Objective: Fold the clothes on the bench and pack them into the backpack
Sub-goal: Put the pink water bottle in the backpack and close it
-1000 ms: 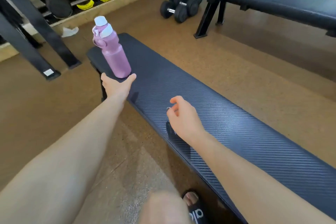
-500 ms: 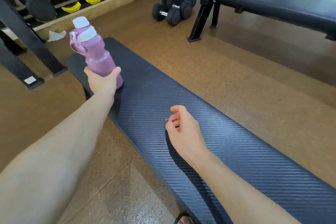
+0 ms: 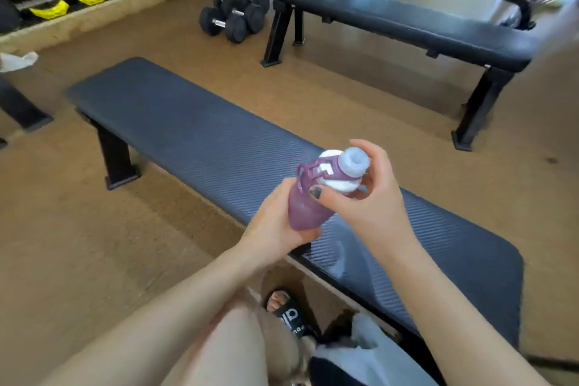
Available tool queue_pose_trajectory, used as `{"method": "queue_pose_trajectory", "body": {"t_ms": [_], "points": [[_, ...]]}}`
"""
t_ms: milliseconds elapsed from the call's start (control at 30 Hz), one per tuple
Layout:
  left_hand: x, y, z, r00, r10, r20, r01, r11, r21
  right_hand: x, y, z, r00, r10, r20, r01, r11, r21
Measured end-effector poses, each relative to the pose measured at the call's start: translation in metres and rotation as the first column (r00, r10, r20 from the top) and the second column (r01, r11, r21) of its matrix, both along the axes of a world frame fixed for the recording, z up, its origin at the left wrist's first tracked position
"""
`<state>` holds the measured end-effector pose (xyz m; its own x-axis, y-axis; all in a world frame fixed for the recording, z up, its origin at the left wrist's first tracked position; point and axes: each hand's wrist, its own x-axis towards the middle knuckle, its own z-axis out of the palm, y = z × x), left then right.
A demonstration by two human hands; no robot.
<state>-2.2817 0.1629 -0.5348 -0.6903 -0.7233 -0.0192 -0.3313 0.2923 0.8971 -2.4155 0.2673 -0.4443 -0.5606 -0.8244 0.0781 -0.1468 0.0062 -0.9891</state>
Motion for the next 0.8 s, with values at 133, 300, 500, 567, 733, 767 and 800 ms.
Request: {"method": "queue_pose_trajectory", "body": {"t_ms": [133, 300, 500, 567, 733, 767, 800], "points": [[-0.007, 0.064, 0.001, 0.986, -0.154, 0.062, 0.146, 0.983, 0.113, 0.003, 0.081, 0.010, 0.994, -0.073, -0.080, 0.077, 0.996, 0.041], [-0.005, 0.113, 0.015, 0.968, -0.192, 0.163, 0.205, 0.977, -0.064, 0.007, 0.142, 0.013, 0.976, -0.104, -0.191, 0.120, 0.990, 0.074], [0.000, 0.134, -0.007, 0.911, -0.009, 0.412, -0.038, 0.994, 0.105, 0.009, 0.175, 0.003, 0.936, -0.265, -0.231, 0.280, 0.959, 0.034], [0.007, 0.135, -0.030, 0.884, -0.072, 0.461, -0.044, 0.971, 0.236, 0.008, 0.186, -0.003, 0.921, -0.321, -0.220, 0.334, 0.942, 0.027], [0.012, 0.152, -0.073, 0.767, -0.324, 0.554, 0.032, 0.881, 0.471, 0.011, 0.210, -0.030, 0.927, -0.233, -0.294, 0.287, 0.946, 0.155], [0.011, 0.159, -0.075, 0.728, -0.371, 0.576, 0.045, 0.865, 0.500, 0.010, 0.216, -0.037, 0.920, -0.205, -0.335, 0.279, 0.941, 0.191], [0.010, 0.167, -0.071, 0.700, -0.435, 0.566, 0.083, 0.837, 0.541, 0.008, 0.223, -0.042, 0.909, -0.185, -0.373, 0.282, 0.932, 0.227]]}}
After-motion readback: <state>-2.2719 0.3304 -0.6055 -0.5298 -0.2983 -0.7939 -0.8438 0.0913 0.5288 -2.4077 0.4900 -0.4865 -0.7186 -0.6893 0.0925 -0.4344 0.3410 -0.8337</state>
